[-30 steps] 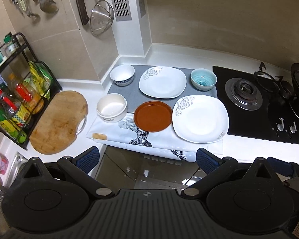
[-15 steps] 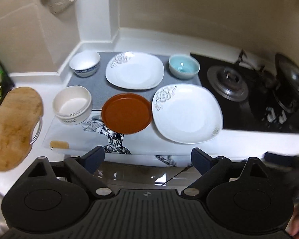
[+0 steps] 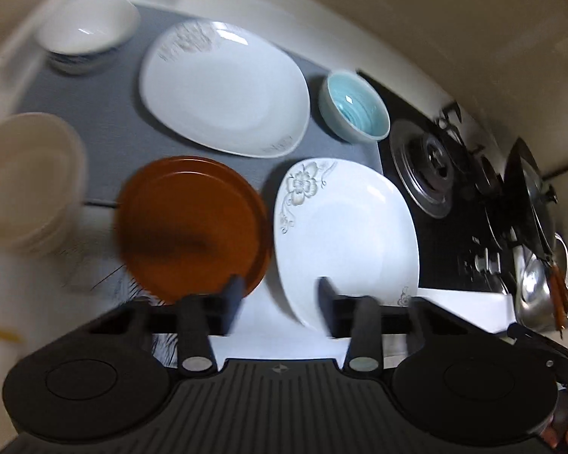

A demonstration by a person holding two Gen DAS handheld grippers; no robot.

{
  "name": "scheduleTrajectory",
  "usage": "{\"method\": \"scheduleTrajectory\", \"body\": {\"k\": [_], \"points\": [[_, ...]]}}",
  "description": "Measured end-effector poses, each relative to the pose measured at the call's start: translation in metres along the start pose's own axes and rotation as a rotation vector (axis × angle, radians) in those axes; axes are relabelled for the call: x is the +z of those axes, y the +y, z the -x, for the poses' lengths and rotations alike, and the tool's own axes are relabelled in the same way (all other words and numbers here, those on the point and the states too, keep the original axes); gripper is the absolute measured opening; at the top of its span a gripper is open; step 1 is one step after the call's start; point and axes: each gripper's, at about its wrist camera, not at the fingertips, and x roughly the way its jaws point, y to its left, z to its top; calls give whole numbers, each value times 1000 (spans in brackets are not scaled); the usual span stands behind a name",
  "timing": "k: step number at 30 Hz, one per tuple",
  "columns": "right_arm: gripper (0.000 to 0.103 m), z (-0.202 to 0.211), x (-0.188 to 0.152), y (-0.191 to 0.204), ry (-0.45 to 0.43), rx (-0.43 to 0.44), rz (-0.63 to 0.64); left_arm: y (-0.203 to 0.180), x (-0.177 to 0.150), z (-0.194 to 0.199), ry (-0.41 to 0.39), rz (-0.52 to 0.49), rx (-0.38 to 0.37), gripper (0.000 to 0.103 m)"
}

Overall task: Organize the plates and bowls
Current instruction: 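Move the right gripper to the rim of the large white flower plate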

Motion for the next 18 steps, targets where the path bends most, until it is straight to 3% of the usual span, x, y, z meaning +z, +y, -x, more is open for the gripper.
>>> {"method": "scheduleTrajectory", "body": {"k": [1,2,3,6,8,10,13,15,18], "points": [[74,-4,2,-1,-4,-15,4,0,8,-12,26,-10,-9,32],[53,-10,3,-2,1,-30,1,0,15,-23,44,-23,-13,32],[49,-15,5,-6,4,-35,-11,-1,21,-36,62,-48,-10,32],[47,-37,8,-21,-11,3,-10,4,34,-69,126,-41,-5,28],[47,-55,10,-34,-6,-26,-17,7,39,-88,160,-27,-29,28],[47,-75,12,-52,30,-41,-75,9,41,-103,192,-3,-1,27],[46,-96,11,-76,71,26,-165,14,42,-117,219,59,-2,27],[37,-106,11,-87,84,45,-192,16,43,-118,218,94,-20,27],[27,-121,13,-99,114,78,-238,13,44,-112,202,108,-8,16]]}}
